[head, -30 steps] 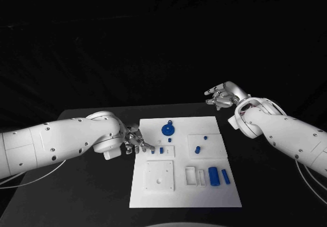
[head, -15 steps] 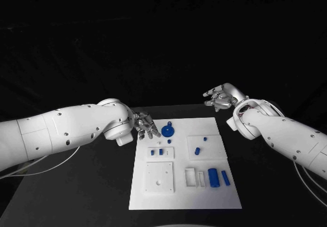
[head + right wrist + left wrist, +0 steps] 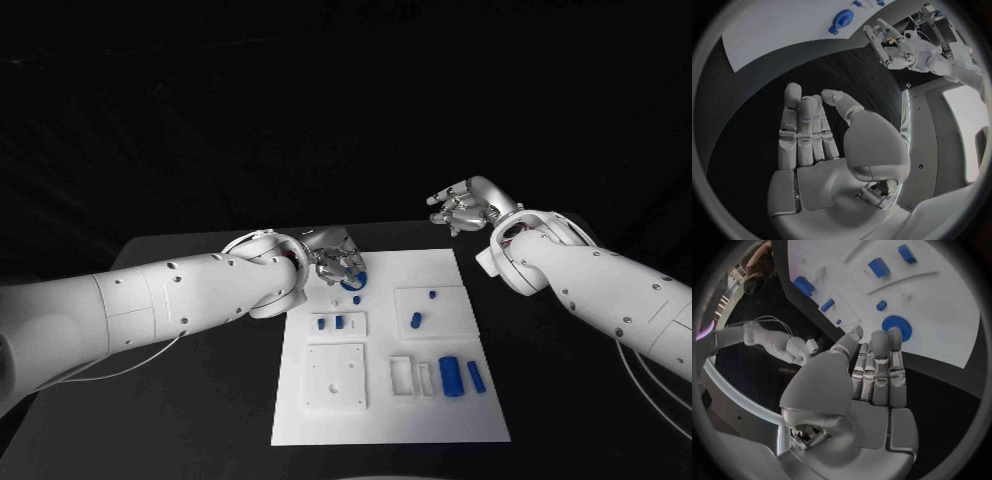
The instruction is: Assemble the parts on the task board
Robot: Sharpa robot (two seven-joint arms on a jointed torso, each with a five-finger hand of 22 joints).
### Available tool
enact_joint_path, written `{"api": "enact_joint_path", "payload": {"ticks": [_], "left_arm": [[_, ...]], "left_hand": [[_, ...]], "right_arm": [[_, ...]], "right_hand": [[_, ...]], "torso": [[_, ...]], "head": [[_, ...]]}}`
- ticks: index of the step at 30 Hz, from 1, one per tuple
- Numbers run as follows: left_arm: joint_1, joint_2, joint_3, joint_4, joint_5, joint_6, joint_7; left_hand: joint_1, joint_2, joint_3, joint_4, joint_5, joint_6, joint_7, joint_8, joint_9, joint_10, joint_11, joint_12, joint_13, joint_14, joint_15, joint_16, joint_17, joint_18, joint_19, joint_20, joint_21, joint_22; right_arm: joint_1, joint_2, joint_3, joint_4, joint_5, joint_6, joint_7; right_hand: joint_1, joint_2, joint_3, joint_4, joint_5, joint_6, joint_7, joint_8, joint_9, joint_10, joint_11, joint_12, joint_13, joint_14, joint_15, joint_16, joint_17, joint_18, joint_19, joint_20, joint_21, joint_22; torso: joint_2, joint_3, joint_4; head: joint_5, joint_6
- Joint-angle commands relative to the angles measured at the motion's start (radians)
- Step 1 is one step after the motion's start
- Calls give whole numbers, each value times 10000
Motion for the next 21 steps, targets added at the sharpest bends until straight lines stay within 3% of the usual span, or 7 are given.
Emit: {"api": "enact_joint_path", "payload": {"ticks": [1, 8, 12, 21], "left_arm": [[-123, 160, -1, -184, -1910, -599, 1247], [-339, 412, -2, -506, -3079, -452, 1382], [-426, 490, -2, -651, -3506, -195, 1356], [-537, 504, -1, -663, -4074, 503, 1205]], "left_hand": [[32, -162, -50, -76, -28, -39, -12, -14, -82, -165, 24, -43, -12, 87, 33, 87, -21, 87, 122, -10, -76, -13], [76, -190, -65, -195, 195, -55, -60, -12, -83, -267, -9, -39, -11, 203, -53, 705, 57, 100, 378, -82, 36, 366], [35, -351, -129, -252, 586, -117, -73, -11, -83, -400, 2, -37, -10, 159, -48, 979, 70, 100, 380, -81, 67, 588], [-81, -371, -213, 32, 631, -81, -52, -15, -85, -387, 4, -40, -11, 31, -23, 1427, -91, 105, 414, -45, -35, 857]], "right_arm": [[-3, 16, 4, 1, 219, -123, 247], [-3, 21, 4, 37, 343, -219, 335], [-2, 20, 4, 54, 395, -278, 381], [-2, 8, 5, 100, 456, -340, 415]], "right_hand": [[50, -92, 14, 14, -60, -16, 47, -23, 0, 434, 3, -1060, -1083, -117, 15, 11, -101, 0, 183, -57, -89, -90], [192, 63, -341, 21, -66, -17, 85, -13, -1, 780, 101, -2343, -2526, -173, 55, 82, -257, 19, 204, -20, -158, -156], [215, 99, -450, 20, -79, -33, 103, -28, -4, 925, 162, -2767, -2997, -233, 100, 10, -381, 61, 153, 23, -209, -230], [213, 130, -518, 22, -63, -50, 121, -16, -3, 1025, 227, -3177, -3414, -268, 125, 38, -469, 74, 131, 39, -214, -329]], "torso": [[21, -16, -3], [67, -35, -29], [84, -36, -32], [76, -32, -18]], "head": [[-13, 1], [-9, 32], [3, 25], [-14, 1]]}}
